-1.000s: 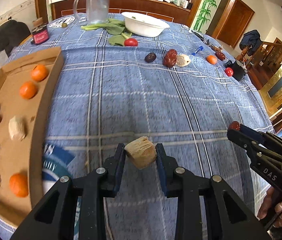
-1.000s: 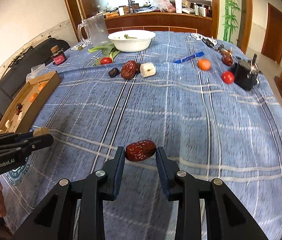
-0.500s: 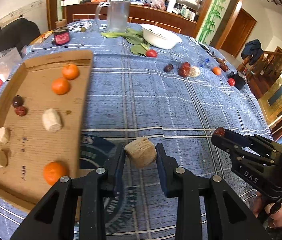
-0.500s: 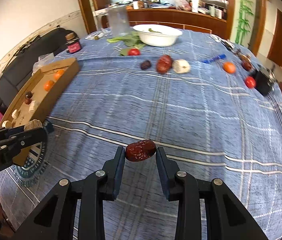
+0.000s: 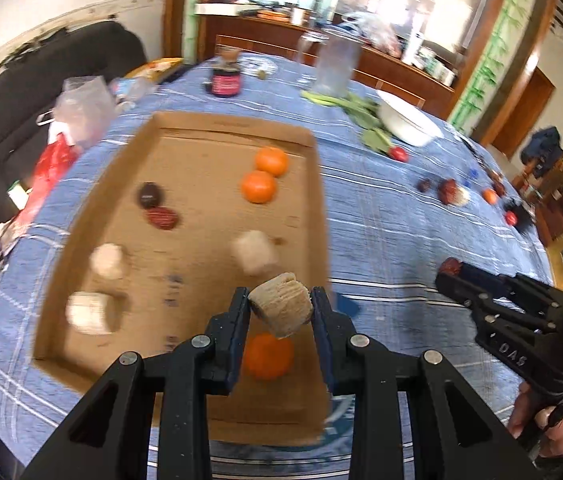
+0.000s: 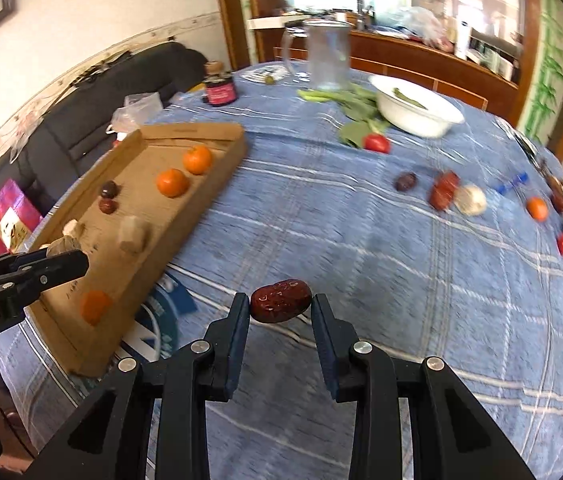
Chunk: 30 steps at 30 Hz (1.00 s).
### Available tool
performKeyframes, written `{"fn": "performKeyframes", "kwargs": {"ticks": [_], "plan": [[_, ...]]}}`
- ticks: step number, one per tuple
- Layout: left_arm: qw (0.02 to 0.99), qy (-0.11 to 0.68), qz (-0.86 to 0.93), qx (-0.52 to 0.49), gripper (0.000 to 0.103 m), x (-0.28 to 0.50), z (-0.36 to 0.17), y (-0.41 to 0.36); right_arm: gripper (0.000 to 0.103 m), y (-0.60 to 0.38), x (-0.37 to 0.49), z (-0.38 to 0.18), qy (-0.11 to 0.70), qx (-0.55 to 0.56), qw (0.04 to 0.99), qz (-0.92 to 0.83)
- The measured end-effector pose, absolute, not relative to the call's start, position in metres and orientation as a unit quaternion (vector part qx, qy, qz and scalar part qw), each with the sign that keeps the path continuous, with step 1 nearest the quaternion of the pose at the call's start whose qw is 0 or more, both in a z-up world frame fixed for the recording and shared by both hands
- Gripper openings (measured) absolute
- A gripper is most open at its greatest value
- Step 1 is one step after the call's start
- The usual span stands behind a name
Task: Organize fruits
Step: 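Carry the cream chunk with the left tool while the right tool carries the red date over the tray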
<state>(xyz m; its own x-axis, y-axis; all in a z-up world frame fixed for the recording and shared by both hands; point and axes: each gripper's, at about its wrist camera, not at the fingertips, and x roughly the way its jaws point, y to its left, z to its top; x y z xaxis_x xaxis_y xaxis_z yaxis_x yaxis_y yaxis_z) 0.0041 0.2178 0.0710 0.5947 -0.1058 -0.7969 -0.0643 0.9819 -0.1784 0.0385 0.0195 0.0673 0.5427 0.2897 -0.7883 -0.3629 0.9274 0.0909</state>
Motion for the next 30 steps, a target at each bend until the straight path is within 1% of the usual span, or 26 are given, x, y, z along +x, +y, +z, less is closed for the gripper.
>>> {"fn": "performKeyframes", "kwargs": {"ticks": [5, 12, 21, 30], "plan": [[0.887, 0.449, 0.025, -0.106, 0.030, -0.001, 0.066, 0.253, 0.035, 0.049, 0.050, 0.076, 0.431, -0.051, 0.876, 0.211], [0.880, 0.458, 0.058, -0.115, 0.030, 0.000, 0.054, 0.281, 0.035, 0.093, 0.071, 0.082, 0.424, -0.068, 0.869, 0.245], [0.873, 0.470, 0.067, -0.114, 0.030, 0.013, 0.042, 0.287, 0.035, 0.144, 0.096, 0.068, 0.432, -0.096, 0.855, 0.270], [0.870, 0.476, 0.069, -0.108, 0.030, 0.028, 0.034, 0.289, 0.035, 0.161, 0.117, 0.048, 0.450, -0.118, 0.842, 0.272]]}}
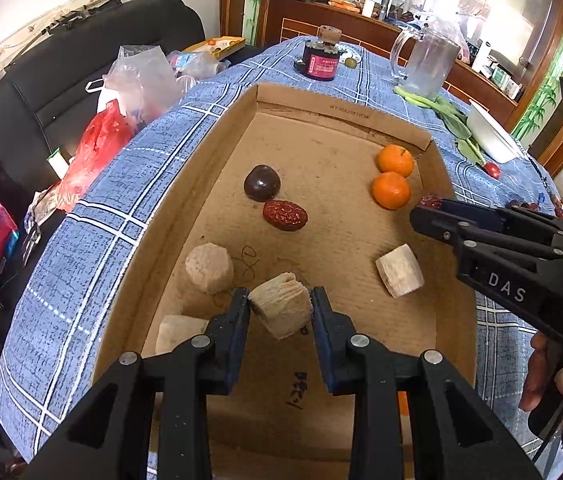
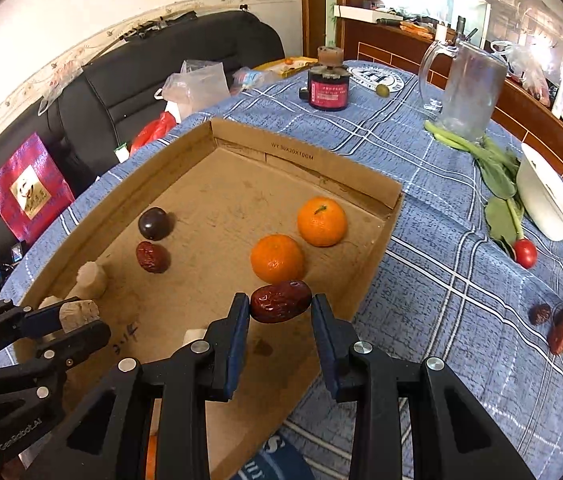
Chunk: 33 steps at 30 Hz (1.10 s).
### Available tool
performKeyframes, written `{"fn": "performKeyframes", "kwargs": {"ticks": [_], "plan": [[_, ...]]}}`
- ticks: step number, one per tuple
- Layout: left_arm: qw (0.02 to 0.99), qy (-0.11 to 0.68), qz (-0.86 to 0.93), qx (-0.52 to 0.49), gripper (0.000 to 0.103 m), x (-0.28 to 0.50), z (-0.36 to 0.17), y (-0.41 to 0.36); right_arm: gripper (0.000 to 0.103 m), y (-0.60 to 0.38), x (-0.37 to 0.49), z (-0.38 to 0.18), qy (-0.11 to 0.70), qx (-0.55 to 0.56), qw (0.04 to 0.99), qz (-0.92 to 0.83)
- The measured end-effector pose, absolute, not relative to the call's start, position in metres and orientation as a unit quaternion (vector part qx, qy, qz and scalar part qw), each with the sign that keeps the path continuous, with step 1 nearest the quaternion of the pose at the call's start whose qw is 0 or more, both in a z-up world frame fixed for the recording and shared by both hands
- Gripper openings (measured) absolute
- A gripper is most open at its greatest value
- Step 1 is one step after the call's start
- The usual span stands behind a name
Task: Organize fruits
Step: 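Carry the cream chunk with the left tool while the right tool carries the red date over the tray, then open the left tool to drop the cream chunk while the right tool drops the red date into the tray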
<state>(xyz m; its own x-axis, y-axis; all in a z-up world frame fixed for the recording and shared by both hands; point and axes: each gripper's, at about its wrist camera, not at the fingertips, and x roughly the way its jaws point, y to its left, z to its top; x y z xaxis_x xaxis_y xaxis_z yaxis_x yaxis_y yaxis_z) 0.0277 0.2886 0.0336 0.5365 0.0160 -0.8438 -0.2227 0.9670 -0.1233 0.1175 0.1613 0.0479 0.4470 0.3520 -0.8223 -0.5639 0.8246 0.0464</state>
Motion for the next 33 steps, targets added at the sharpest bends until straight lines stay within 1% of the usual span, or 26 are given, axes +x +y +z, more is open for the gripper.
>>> {"fn": "performKeyframes", "kwargs": {"ticks": [11, 20, 22, 24, 33], "plan": [[0.867, 0.484, 0.077, -0.091, 0.030, 0.040, 0.026, 0.284, 0.035, 0.170, 0.124, 0.036, 0.455, -0.132, 0.834, 0.284], [0.871, 0.482, 0.084, -0.055, 0.030, 0.043, 0.023, 0.273, 0.035, 0.173, 0.122, 0.034, 0.446, -0.151, 0.836, 0.281], [0.871, 0.482, 0.084, -0.054, 0.032, 0.042, 0.023, 0.274, 0.035, 0.173, 0.122, 0.034, 0.446, -0.152, 0.836, 0.280], [0.872, 0.480, 0.089, -0.051, 0.040, 0.041, 0.024, 0.275, 0.035, 0.174, 0.121, 0.034, 0.446, -0.156, 0.836, 0.279], [0.873, 0.475, 0.097, -0.057, 0.044, 0.028, 0.029, 0.280, 0.035, 0.167, 0.113, 0.044, 0.441, -0.150, 0.843, 0.268]]}}
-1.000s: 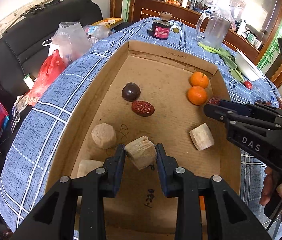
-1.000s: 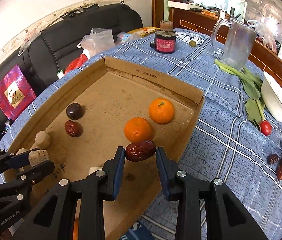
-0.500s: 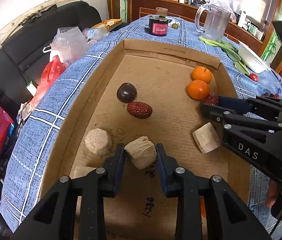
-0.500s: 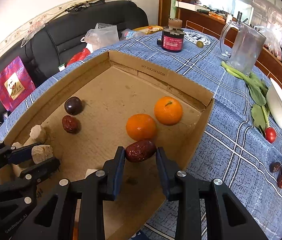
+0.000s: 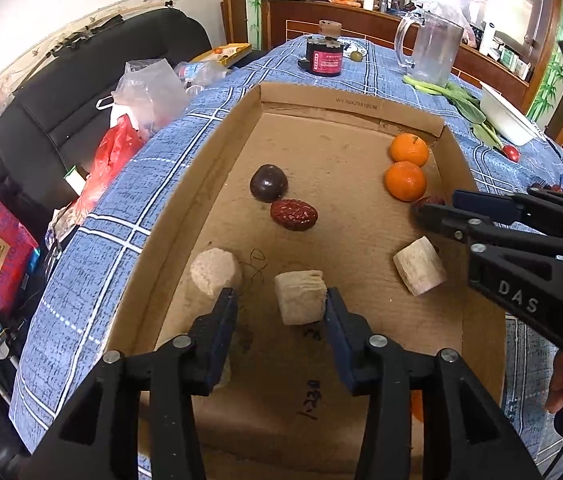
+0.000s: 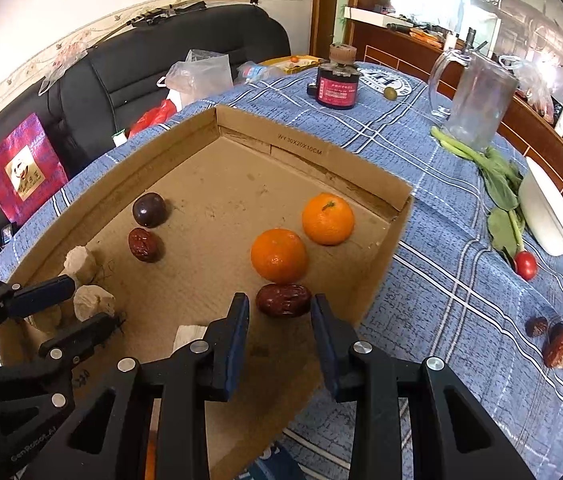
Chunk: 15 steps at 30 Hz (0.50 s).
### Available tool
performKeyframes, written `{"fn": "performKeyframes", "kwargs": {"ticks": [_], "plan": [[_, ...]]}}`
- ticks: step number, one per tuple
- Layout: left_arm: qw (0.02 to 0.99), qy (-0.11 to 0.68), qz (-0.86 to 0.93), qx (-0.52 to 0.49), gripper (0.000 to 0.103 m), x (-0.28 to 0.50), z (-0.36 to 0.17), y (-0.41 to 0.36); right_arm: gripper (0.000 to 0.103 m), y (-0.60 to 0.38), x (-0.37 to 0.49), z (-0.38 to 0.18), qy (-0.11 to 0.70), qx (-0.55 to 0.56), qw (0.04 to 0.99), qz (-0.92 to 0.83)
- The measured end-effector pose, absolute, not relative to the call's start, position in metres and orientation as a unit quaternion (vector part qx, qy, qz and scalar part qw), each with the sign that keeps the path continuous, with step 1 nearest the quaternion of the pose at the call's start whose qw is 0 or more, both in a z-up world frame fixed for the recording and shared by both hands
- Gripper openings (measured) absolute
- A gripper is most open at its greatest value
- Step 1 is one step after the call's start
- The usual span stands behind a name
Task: Organize fruits
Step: 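Open the left tool to drop the cream chunk while the right tool drops the red date into the tray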
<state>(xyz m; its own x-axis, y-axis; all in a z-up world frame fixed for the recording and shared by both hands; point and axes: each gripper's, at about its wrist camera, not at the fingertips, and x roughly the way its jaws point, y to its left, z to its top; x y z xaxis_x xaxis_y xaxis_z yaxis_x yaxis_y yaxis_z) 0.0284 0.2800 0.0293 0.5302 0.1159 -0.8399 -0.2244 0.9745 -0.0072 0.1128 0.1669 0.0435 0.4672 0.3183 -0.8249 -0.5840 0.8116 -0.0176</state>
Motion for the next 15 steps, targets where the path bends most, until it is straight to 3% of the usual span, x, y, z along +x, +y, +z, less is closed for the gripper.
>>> {"fn": "performKeyframes", "kwargs": {"ticks": [8, 15], "plan": [[0.878, 0.461, 0.109, -0.061, 0.054, 0.016, 0.041, 0.275, 0.036, 0.146, 0.092, 0.061, 0.438, -0.123, 0.849, 0.267], [0.888, 0.444, 0.106, -0.060, 0.057, 0.012, 0.056, 0.255, 0.040, 0.107, 0.071, 0.065, 0.449, -0.100, 0.851, 0.253]]}}
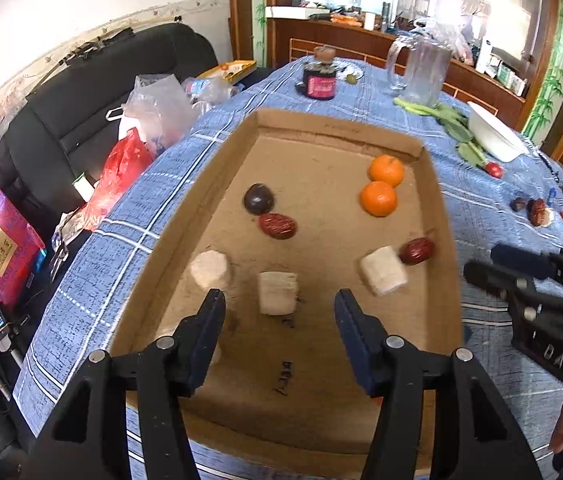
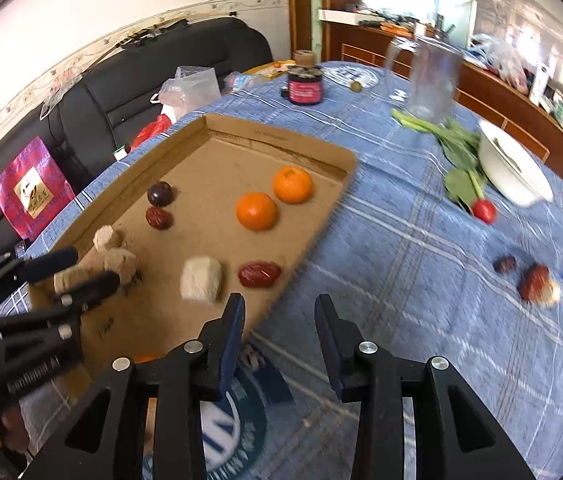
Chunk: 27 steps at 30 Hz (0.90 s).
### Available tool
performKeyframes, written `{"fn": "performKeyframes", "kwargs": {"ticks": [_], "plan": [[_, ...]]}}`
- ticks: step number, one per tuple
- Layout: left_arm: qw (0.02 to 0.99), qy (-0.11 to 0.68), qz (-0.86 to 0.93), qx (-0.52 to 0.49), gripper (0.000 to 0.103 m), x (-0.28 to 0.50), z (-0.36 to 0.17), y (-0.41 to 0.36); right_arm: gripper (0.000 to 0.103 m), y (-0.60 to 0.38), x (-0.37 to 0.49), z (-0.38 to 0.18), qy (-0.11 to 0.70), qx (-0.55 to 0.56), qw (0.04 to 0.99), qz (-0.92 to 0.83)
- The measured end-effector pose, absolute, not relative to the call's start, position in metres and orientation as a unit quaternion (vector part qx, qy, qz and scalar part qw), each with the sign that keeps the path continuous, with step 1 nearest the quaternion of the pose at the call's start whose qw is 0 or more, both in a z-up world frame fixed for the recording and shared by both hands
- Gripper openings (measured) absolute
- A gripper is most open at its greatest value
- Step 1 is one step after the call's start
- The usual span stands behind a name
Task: Organize fruits
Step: 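Open the left tool to drop the cream chunk while the right tool drops the red date into the tray, then grasp a cream root chunk on the table with the right tool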
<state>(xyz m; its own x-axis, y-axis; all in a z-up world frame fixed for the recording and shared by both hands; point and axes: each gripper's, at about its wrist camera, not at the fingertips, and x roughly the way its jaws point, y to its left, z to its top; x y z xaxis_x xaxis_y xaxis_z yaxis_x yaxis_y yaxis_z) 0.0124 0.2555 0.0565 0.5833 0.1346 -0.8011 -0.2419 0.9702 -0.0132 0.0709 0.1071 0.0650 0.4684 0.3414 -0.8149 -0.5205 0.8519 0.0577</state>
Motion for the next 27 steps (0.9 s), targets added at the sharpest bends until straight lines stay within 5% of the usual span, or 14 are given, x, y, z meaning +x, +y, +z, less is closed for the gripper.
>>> {"fn": "performKeyframes", "kwargs": {"ticks": [15, 27], "plan": [[0.894, 0.445, 0.038, -0.029, 0.063, 0.031, 0.065, 0.160, 0.039, -0.037, 0.062, 0.046, 0.487, -0.026, 0.859, 0.155], [0.876, 0.481, 0.018, -0.006, 0.063, 0.048, 0.052, 0.103, 0.040, -0.139, 0.136, 0.051, 0.463, 0.034, 0.882, 0.084]]}}
